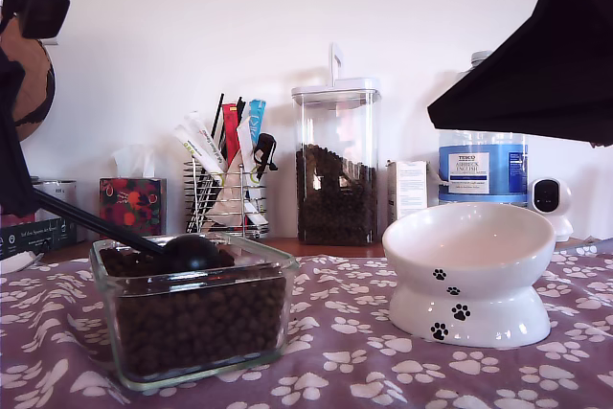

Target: Measure one spoon of cat food and pour it into the food bowl

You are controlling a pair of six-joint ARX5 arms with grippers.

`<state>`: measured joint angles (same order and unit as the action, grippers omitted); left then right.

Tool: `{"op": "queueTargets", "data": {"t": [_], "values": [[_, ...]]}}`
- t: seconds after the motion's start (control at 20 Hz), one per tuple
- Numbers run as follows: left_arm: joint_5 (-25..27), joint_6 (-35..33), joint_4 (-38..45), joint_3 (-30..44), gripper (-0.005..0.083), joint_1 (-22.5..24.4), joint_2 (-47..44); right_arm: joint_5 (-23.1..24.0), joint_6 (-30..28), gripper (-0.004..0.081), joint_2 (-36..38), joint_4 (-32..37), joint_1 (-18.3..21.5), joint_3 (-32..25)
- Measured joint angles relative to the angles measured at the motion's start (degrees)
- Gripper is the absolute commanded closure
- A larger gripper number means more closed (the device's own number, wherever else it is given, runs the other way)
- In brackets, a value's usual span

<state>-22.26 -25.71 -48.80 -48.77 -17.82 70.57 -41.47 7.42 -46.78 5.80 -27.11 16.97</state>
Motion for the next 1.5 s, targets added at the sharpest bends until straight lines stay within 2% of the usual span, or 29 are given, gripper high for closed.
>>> {"op": "queueTargets", "data": {"t": [0.1, 0.2, 0.3, 0.45, 0.8, 0.9, 1.1, 1.25, 1.5], "values": [[-2.14, 0.00, -0.74, 0.00, 0.0797, 0.04, 2.21, 0.04, 0.00, 0.0783, 0.00, -0.02, 0.00, 0.00], [-1.55, 0.00, -0.57, 0.00, 0.0797, 0.02, 4.28, 0.04, 0.00, 0.0783, 0.00, -0.02, 0.00, 0.00], [1.99, -0.17, 0.00, 0.00, 0.0797, -0.26, 5.01, 0.04, 0.00, 0.0783, 0.00, -0.11, 0.00, 0.00], [10.10, -1.62, 0.39, -0.98, 0.0797, -2.45, 5.01, 0.04, 0.00, 0.0783, 0.00, -0.28, 0.00, 0.00], [19.39, -4.57, -0.04, -5.22, 0.0797, -7.80, 5.01, 0.04, 0.00, 0.0783, 0.00, -0.28, 0.00, 0.00], [17.29, -4.48, -1.51, -5.22, 0.0797, -8.74, 5.01, 0.04, 0.00, 0.0783, 0.00, -0.28, 0.00, 0.00], [9.90, -1.53, -7.37, -5.22, 0.0797, -9.05, 5.01, 0.07, 0.00, 0.0783, 0.00, -0.26, 0.00, 0.00], [6.75, 0.57, -10.01, -5.22, 0.0797, -8.63, 5.01, 0.07, 0.00, 0.0783, 0.00, -0.26, 0.00, 0.00], [6.19, 1.60, -9.97, -5.22, 0.0797, -6.78, 6.05, 0.07, 0.00, 0.0783, 0.00, -0.26, 0.00, 0.00]]}}
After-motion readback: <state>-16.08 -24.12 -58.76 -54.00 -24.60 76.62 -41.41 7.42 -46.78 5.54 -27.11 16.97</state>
